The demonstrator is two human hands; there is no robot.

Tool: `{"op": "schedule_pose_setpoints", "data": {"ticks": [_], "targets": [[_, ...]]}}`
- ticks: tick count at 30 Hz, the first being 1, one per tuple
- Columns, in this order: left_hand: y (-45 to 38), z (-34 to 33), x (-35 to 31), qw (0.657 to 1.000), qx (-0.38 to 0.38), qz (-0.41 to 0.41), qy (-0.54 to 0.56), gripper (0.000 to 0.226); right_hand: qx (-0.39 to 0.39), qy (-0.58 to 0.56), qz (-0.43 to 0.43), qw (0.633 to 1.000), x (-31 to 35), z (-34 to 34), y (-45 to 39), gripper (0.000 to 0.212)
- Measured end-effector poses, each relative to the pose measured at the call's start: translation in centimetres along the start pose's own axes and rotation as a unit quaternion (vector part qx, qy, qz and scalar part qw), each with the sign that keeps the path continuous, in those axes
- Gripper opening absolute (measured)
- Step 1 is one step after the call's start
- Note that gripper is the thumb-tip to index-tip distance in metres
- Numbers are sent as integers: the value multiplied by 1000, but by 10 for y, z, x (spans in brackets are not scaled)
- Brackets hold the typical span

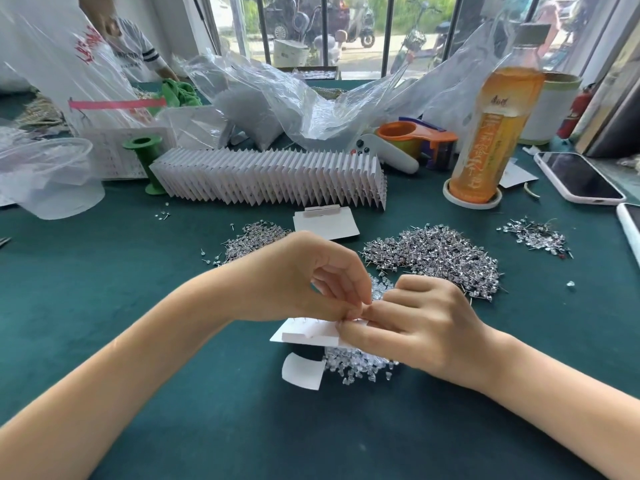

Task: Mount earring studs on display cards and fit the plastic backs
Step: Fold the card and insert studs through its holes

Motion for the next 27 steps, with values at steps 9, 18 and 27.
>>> {"op": "schedule_pose_setpoints", "data": {"ticks": [9,18,27], "targets": [[-5,-5,-2,997,66,6,-31,22,-21,28,18,999,6,3,-1,19],[-9,9,2,1000,16,-14,23,16,-46,-18,-32,998,-7,4,1,13],[9,30,8,945,-204,-107,-231,78,-86,-450,-506,731,-79,-22,30,11]]}}
Point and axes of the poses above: each hand's wrist, its own y-axis away from the middle knuckle, its own z-axis out of the back of the hand, x = y × z, the point moved 7 cm from there along -y, towards the middle knuckle
